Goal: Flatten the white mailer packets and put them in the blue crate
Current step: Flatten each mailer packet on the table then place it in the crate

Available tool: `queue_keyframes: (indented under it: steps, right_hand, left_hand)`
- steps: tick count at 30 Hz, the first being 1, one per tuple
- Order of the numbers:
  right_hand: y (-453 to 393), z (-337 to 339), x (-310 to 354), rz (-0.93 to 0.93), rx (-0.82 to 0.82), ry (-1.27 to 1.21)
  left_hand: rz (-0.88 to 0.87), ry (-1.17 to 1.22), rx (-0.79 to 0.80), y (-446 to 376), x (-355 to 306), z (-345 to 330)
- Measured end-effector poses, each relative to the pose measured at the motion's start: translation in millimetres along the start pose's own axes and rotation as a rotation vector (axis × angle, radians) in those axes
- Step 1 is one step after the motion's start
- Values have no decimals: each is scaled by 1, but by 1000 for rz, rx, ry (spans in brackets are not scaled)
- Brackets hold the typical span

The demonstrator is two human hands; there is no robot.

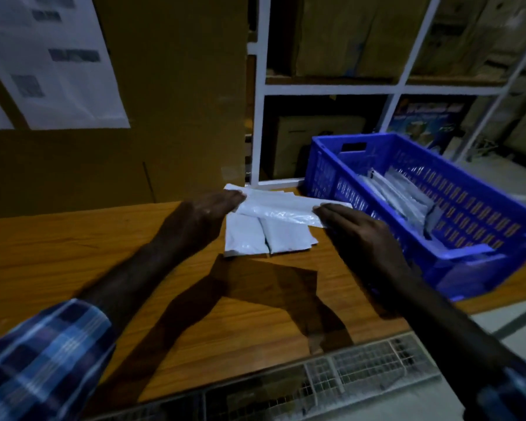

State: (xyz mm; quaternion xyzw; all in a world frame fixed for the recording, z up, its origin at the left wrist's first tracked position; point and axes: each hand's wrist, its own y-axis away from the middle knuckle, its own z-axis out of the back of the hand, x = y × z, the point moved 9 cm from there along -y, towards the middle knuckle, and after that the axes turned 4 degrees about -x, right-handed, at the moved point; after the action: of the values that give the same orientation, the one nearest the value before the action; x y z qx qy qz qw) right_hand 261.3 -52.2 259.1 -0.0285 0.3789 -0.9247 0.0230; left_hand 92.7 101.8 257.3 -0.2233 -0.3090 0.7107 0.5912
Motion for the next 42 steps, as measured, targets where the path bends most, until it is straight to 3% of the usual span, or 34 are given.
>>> queue_keyframes:
  steps: [12,23,32,42]
  right_hand:
    - [-17,114,-97,86,-251,92]
    - [17,164,-195,-40,-299,227]
    - [40,127,-308,-281,2,248]
    - [44,62,-387,-522,327,238]
  left_hand:
    - [-47,-35,-32,-166,-62,-9]
    - [-83,76,-7,-283,-109,-89]
    - [-9,158,67,-363,-110,-214]
    - [-35,113,355,-416,-98,-361]
